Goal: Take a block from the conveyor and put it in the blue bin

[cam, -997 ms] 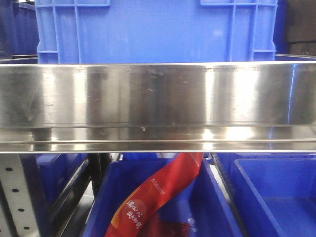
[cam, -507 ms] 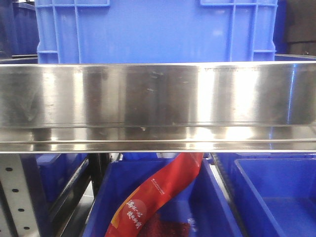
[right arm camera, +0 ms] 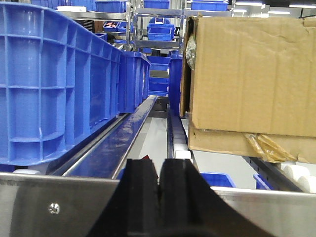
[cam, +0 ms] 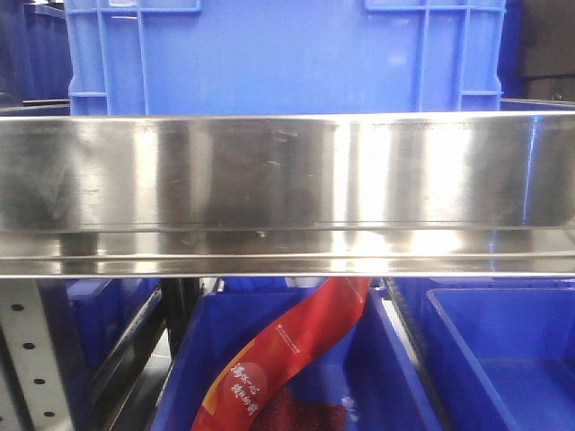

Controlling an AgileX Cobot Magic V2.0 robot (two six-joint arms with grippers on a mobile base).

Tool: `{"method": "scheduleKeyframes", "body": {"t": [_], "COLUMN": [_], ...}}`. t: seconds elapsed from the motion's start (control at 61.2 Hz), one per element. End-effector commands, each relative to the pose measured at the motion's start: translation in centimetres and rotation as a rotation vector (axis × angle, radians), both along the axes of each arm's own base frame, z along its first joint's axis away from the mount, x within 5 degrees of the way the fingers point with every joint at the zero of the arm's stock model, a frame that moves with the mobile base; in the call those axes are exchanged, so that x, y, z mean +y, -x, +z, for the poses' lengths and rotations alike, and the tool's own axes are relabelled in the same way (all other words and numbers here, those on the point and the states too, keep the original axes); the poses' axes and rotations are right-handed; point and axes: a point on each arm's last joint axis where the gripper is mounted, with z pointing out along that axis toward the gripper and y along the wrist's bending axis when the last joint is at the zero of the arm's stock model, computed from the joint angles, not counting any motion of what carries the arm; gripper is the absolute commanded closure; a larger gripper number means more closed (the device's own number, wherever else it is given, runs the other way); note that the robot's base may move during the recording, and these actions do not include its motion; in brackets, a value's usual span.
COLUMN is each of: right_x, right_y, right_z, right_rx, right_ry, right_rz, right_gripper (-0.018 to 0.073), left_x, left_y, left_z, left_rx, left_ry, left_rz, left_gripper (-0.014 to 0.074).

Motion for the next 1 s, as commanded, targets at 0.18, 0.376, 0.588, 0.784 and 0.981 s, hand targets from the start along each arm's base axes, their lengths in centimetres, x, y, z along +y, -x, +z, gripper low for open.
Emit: {"method": "scheduleKeyframes", "body": {"t": [0.18, 0.376, 0.588, 0.784, 0.981], "right_x": [0.0, 0.0, 0.0, 0.0, 0.0], "right_y": [0.0, 0.0, 0.0, 0.0, 0.0], "right_z": [0.2, 0.2, 0.2, 0.2, 0.2], "right_rx": [-0.024, -0.024, -0.024, -0.024, -0.024], "right_ry": [0.007, 0.007, 0.007, 0.007, 0.007], "right_rz": [-0.005, -0.005, -0.005, -0.005, -0.005], "right_gripper": [0.0727, 0.0727, 0.0727, 0.0727, 0.0727], "left_x": [1.7, 1.9, 1.9, 1.9, 1.9], "left_y": [0.2, 0.1, 0.0, 0.1, 0.1], "left_z": [-4.7, -5.8, -6.2, -6.2, -6.2], "left_rx": [-0.008, -0.023, 0.021, 0.019, 0.018], "left_ry": [0.015, 0.022, 0.008, 0.008, 0.008], "left_rz": [0.278, 0.324, 0.315, 0.315, 0.317], "left_gripper": [0.0707, 0.0707, 0.0707, 0.0707, 0.0707]}}
